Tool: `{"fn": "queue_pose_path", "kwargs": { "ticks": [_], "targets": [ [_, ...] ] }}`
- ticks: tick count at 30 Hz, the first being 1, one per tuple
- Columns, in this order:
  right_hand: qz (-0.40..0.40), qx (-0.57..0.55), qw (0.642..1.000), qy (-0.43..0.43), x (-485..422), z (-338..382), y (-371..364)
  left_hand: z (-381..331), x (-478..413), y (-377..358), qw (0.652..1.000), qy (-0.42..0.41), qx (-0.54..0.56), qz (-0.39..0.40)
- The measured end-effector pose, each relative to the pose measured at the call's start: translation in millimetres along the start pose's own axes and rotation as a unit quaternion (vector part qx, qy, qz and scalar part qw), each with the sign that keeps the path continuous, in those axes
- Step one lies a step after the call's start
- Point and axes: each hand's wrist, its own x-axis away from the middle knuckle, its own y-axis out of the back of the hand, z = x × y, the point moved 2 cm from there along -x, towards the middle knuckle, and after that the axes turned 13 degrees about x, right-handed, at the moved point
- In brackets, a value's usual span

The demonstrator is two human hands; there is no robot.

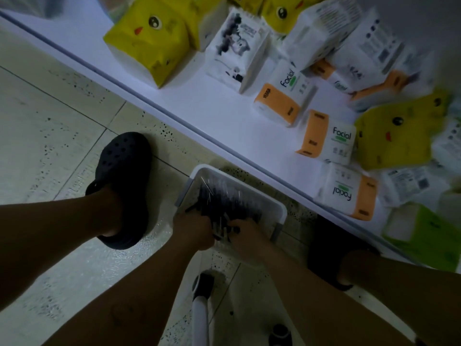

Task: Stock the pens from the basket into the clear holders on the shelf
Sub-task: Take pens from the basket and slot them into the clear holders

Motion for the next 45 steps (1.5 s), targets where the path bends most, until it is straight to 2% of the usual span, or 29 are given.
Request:
{"fn": "queue_pose_path", "kwargs": {
  "ticks": [4, 8, 10, 12, 16, 19, 21, 26, 29, 32, 36, 40, 43, 45],
  "targets": [
    [0.012, 0.037, 0.999, -0.008, 4, 5, 0, -4, 8, 2, 0.999, -0.019, -0.004, -0.046],
    [-0.004, 0.078, 0.997, -0.003, 10, 7, 2, -1, 8, -1, 0.999, -0.007, 0.002, -0.038],
    [-0.03, 0.037, 0.998, -0.036, 12, 2, -2, 0, 8, -1, 1.0, 0.005, -0.021, -0.009],
    [-0.075, -0.001, 0.995, -0.064, 17, -4, -5, -2, 9, 1, 0.999, 0.022, -0.01, -0.022],
    [-0.135, -0.035, 0.988, -0.062, 27, -5, -1, -12, 7, 9, 0.985, 0.011, 0.091, -0.147],
    [-0.148, -0.067, 0.984, -0.071, 28, -8, 3, -20, -4, 12, 0.957, 0.005, 0.264, -0.122],
    [-0.157, -0.083, 0.98, -0.085, 30, -9, 7, -23, -14, 13, 0.936, 0.013, 0.334, -0.109],
    [-0.161, -0.124, 0.974, -0.101, 42, -13, 16, -27, -26, 10, 0.924, 0.019, 0.374, -0.073],
    [-0.163, -0.132, 0.972, -0.103, 51, -17, 21, -31, -21, 14, 0.893, 0.053, 0.433, -0.11],
    [-0.171, -0.112, 0.974, -0.098, 61, -18, 28, -32, -9, 20, 0.865, 0.049, 0.471, -0.165],
    [-0.16, -0.11, 0.977, -0.082, 79, -11, 38, -35, 12, 22, 0.846, 0.041, 0.521, -0.109],
    [-0.198, -0.119, 0.971, -0.06, 107, 2, 53, -41, 30, 25, 0.851, 0.009, 0.523, -0.052],
    [-0.232, -0.095, 0.967, -0.045, 135, 7, 64, -60, 69, 53, 0.866, -0.028, 0.497, -0.046],
    [-0.269, -0.075, 0.959, -0.042, 154, 9, 72, -75, 95, 73, 0.875, -0.06, 0.475, -0.073]
  ]
}}
